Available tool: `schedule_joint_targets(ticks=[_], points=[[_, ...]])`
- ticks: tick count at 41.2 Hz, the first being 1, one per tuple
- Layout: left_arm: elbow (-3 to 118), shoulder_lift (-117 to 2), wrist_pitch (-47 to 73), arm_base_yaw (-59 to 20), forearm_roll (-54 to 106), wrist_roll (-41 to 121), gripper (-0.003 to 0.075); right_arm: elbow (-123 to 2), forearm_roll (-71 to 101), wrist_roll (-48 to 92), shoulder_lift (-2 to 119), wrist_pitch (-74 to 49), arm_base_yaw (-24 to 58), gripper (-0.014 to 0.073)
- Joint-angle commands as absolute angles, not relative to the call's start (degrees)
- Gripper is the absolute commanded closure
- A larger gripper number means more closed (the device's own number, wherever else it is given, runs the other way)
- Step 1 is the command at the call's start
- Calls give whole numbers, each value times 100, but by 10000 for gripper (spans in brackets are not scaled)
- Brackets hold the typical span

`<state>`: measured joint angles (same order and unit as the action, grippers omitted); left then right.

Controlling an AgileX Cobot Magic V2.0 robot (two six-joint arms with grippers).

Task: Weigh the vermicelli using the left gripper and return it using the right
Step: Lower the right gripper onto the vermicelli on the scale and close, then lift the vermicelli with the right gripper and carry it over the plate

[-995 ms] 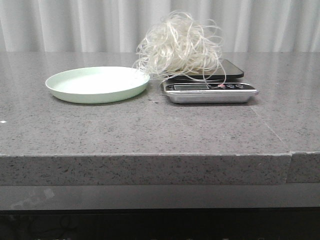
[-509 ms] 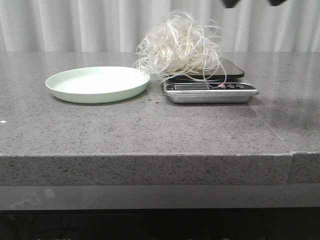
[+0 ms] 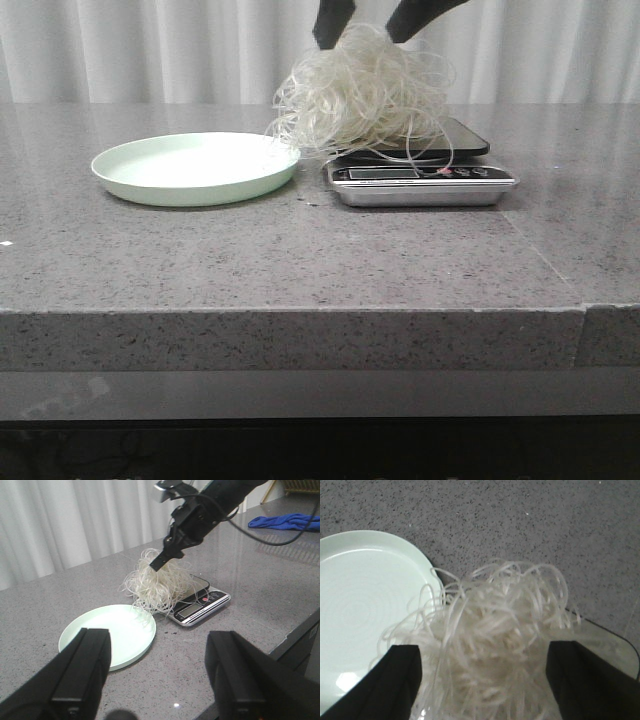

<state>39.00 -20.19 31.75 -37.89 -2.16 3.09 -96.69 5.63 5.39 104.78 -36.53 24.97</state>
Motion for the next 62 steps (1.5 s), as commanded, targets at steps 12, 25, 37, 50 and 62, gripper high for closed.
schedule_joint_targets(ticks=[12,25,37,50,62], points=[[4037,-2053,2752,-3815,-164,301,250,-10739,-122,645,10977,-4249,2500,-2],[4037,-2053,2752,-3815,-164,301,250,-10739,-127,645,10982,-4493,2495,356],[4037,-2053,2752,-3815,-164,301,250,-10739,-127,645,10977,-4518,2495,434],[4037,-2053,2752,-3815,-164,301,250,-10823,0,645,10502,-4490,2584,434],[4037,-2053,2752,-3815,-164,301,250,-11553,0,645,10218,-4335,3051,434]])
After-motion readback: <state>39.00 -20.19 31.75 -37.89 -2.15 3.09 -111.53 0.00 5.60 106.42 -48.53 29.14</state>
